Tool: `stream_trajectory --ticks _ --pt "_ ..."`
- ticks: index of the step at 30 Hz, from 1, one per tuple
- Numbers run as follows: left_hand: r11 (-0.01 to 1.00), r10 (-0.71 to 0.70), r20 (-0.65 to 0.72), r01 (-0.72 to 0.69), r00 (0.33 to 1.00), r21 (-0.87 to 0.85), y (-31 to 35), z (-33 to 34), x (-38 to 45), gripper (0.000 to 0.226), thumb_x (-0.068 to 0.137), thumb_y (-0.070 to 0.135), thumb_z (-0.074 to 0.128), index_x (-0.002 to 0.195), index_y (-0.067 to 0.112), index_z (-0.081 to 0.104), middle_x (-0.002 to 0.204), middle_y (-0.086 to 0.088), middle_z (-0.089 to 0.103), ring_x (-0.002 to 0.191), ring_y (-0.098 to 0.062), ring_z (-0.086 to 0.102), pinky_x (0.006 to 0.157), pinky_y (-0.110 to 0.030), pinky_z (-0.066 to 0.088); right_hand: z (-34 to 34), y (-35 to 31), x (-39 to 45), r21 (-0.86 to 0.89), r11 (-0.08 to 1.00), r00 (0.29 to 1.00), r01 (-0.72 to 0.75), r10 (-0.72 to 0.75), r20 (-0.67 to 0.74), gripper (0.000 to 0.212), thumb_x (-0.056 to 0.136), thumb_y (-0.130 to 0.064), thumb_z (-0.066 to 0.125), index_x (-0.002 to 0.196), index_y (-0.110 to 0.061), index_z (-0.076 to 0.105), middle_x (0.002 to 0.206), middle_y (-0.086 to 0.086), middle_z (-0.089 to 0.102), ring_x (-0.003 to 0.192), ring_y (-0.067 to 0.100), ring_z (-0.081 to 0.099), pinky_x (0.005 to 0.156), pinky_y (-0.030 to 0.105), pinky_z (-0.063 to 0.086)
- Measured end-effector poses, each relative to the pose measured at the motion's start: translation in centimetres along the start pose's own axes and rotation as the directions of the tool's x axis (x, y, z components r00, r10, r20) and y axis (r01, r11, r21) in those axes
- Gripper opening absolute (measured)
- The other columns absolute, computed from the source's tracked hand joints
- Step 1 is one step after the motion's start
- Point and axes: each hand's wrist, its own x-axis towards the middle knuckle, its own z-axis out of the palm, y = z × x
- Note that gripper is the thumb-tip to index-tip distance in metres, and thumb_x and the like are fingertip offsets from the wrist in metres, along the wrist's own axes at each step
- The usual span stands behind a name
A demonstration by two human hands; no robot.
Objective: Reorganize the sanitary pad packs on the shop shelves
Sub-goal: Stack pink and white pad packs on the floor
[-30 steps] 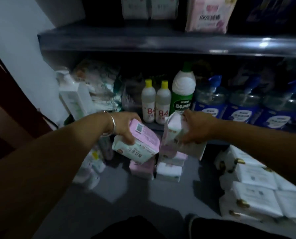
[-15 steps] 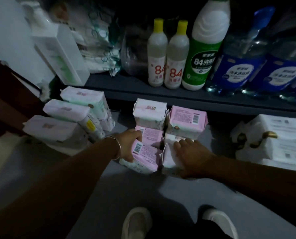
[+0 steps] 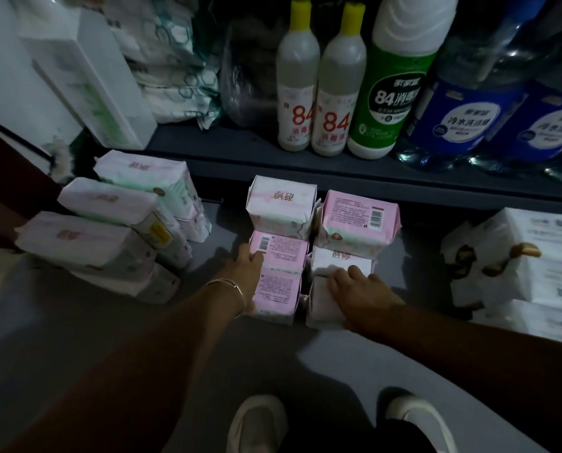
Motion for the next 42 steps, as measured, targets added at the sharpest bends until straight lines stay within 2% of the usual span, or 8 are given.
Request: stream_trajectory --ticks 3,9,18,23,31,35,37,42 --pt "0.996 0.028 -0.014 -0.027 1.000 0.081 0.7 -2.4 -0.7 0.082 0.073 0.026 0.078 0.137 0.011 0.029 0.138 -0.012 0.028 0.123 -0.030 0.040 0.098 -0.036 0.041 -2.0 -0.2 -1.0 0.007 1.000 1.000 0.014 -0.014 0.008 0.066 0.085 -0.028 0.065 0.139 -0.011 0.032 0.137 0.012 0.037 0.121 0.027 0.040 0.099 0.040 0.039" --pt "0.957 0.263 -0.191 -0.281 0.946 -0.076 2.6 -13.7 -2.9 0.035 0.086 0.023 0.065 0.113 0.009 0.049 0.122 -0.008 0.043 0.107 -0.026 0.053 0.085 -0.026 0.038 -12.1 2.0 -5.5 -0.003 0.999 0.980 0.046 -0.046 -0.196 0.034 0.094 -0.020 0.047 0.126 -0.009 0.045 0.126 0.012 0.047 0.111 0.029 0.050 0.086 0.038 0.045" --pt "0.861 0.373 -0.580 -0.503 0.724 -0.075 8.9 -35.6 -10.0 0.019 0.085 0.018 0.067 0.101 0.008 0.064 0.094 0.000 0.064 0.082 -0.009 0.054 0.069 -0.013 0.036 -30.7 11.9 -15.2 0.098 0.983 0.799 -0.155 0.183 -0.573 0.034 0.089 -0.029 0.054 0.120 -0.016 0.052 0.120 0.006 0.054 0.107 0.029 0.056 0.081 0.034 0.047" --pt "0.860 0.340 -0.685 -0.507 0.644 -0.049 11.7 -43.3 -10.9 0.025 0.084 0.022 0.068 0.104 0.009 0.062 0.092 0.000 0.061 0.081 -0.010 0.052 0.066 -0.012 0.035 -36.7 16.7 -18.1 0.181 0.968 0.687 -0.174 0.251 -0.682 0.035 0.087 -0.025 0.058 0.121 -0.013 0.055 0.119 0.009 0.057 0.104 0.030 0.057 0.082 0.038 0.050" --pt "0.901 0.250 -0.744 -0.429 0.620 -0.055 9.8 -50.5 -5.7 0.031 0.086 0.019 0.065 0.115 0.010 0.057 0.114 -0.006 0.061 0.096 -0.018 0.058 0.083 -0.022 0.044 -44.8 21.1 -14.1 0.213 0.961 0.575 -0.176 0.276 -0.770 0.034 0.089 -0.019 0.058 0.121 -0.011 0.055 0.118 0.011 0.060 0.102 0.028 0.059 0.085 0.038 0.052" --pt "0.923 0.226 -0.750 -0.383 0.622 -0.040 8.2 -53.3 -1.6 0.045 0.087 0.018 0.065 0.127 0.007 0.050 0.129 -0.010 0.052 0.115 -0.022 0.052 0.095 -0.023 0.039 -48.0 23.1 -10.2 0.203 0.951 0.588 -0.233 0.304 -0.749 0.037 0.090 -0.017 0.056 0.126 -0.009 0.052 0.124 0.012 0.054 0.108 0.031 0.054 0.078 0.030 0.044" --pt "0.943 0.197 -0.758 -0.332 0.622 -0.028 7.2 -54.4 0.4 0.051 0.086 0.020 0.065 0.132 0.009 0.046 0.134 -0.011 0.047 0.120 -0.023 0.047 0.096 -0.022 0.036 -49.4 23.7 -8.2 0.202 0.947 0.601 -0.251 0.316 -0.734 0.033 0.089 -0.016 0.056 0.121 -0.008 0.055 0.120 0.013 0.057 0.104 0.032 0.056 0.080 0.033 0.049" --pt "0.987 0.117 -0.761 -0.162 0.638 0.016 4.4 -56.9 4.5 0.068 0.082 0.030 0.068 0.140 0.021 0.033 0.141 -0.007 0.035 0.128 -0.028 0.035 0.106 -0.040 0.034 -52.5 24.3 -2.6 0.170 0.952 0.687 -0.254 0.301 -0.661 0.037 0.087 -0.021 0.060 0.121 -0.009 0.055 0.121 0.013 0.057 0.108 0.029 0.056 0.082 0.030 0.046"
